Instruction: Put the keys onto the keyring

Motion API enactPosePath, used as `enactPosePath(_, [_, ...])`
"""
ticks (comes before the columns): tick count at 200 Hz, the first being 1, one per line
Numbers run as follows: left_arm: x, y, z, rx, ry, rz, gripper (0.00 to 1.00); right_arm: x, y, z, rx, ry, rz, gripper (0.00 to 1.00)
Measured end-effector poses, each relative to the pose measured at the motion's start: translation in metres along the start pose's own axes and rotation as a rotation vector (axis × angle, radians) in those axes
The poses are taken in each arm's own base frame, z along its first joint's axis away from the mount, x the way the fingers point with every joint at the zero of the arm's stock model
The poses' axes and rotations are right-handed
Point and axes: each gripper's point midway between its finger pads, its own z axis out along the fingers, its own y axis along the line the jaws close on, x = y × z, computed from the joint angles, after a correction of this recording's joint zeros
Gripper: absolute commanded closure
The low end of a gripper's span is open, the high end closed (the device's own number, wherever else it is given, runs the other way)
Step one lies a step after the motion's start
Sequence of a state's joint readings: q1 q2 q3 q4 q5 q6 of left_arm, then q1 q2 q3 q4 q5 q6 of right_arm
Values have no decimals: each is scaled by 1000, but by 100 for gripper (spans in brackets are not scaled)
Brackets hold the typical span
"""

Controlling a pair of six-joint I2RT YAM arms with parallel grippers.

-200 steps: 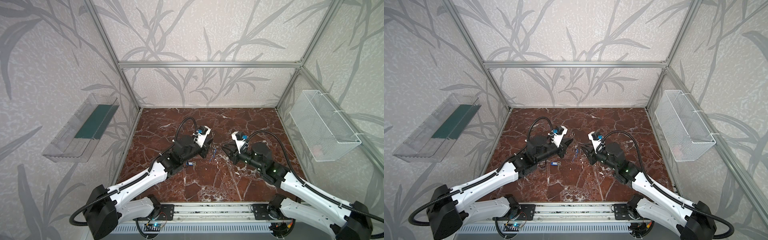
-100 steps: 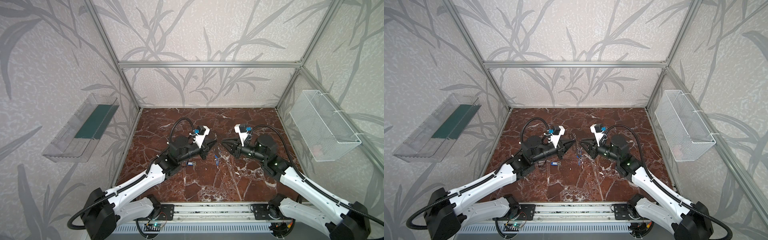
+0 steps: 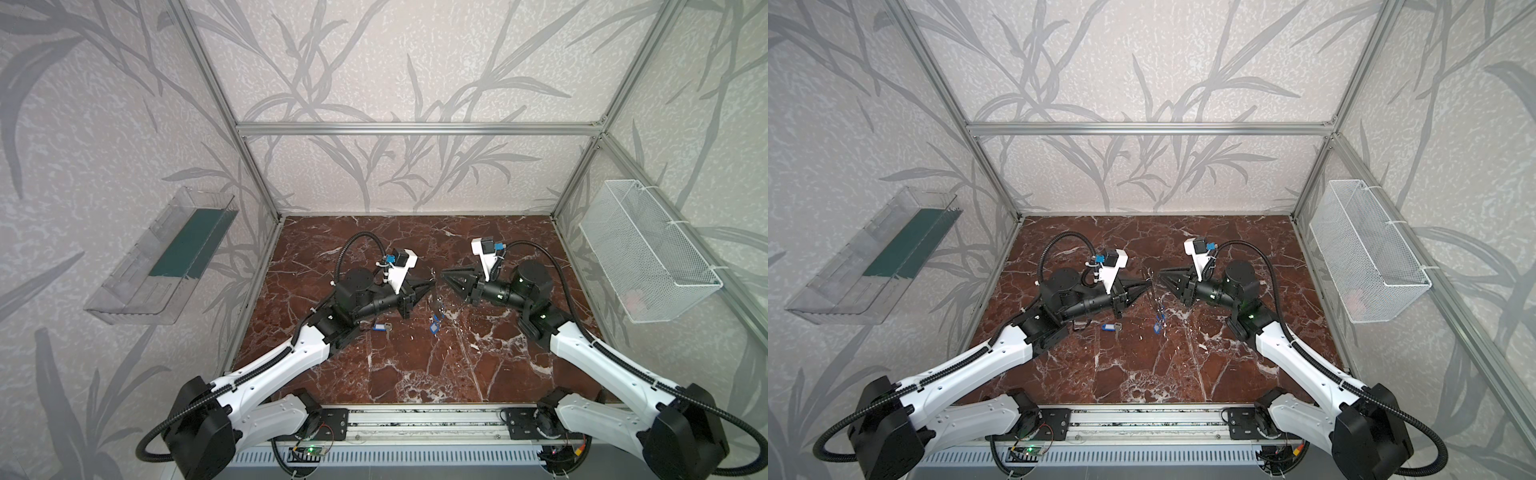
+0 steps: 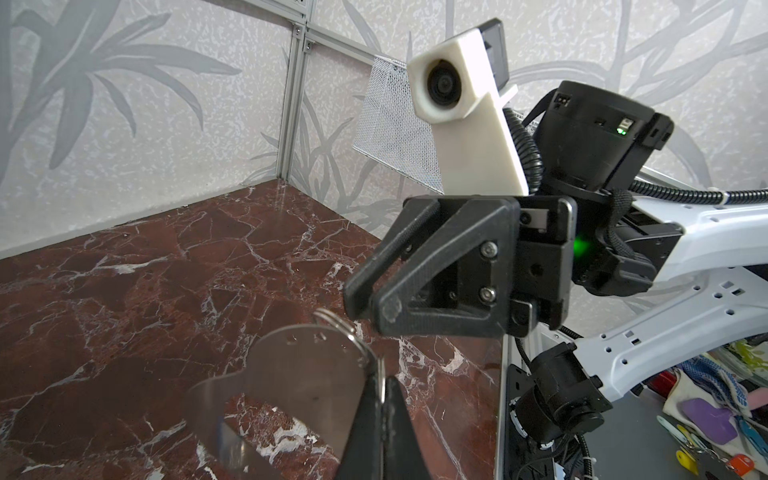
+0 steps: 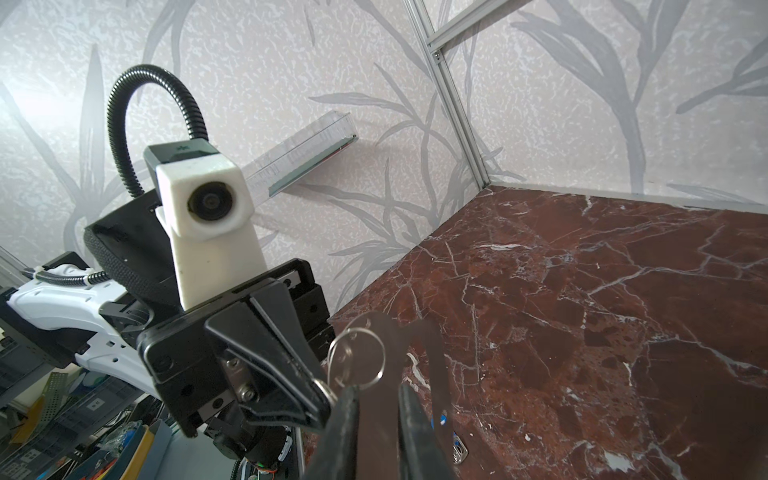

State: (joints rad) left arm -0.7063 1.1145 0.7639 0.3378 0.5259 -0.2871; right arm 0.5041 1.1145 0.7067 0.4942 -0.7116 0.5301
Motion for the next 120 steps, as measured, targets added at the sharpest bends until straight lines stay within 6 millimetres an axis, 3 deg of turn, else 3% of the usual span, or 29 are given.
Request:
enactPosePath(68, [0, 0, 0, 6, 3, -14, 100, 4, 12, 3, -103, 11, 23, 82])
enactPosePath(120, [-1, 1, 0, 3, 1, -23, 100, 22, 7, 1, -104, 38, 58, 85])
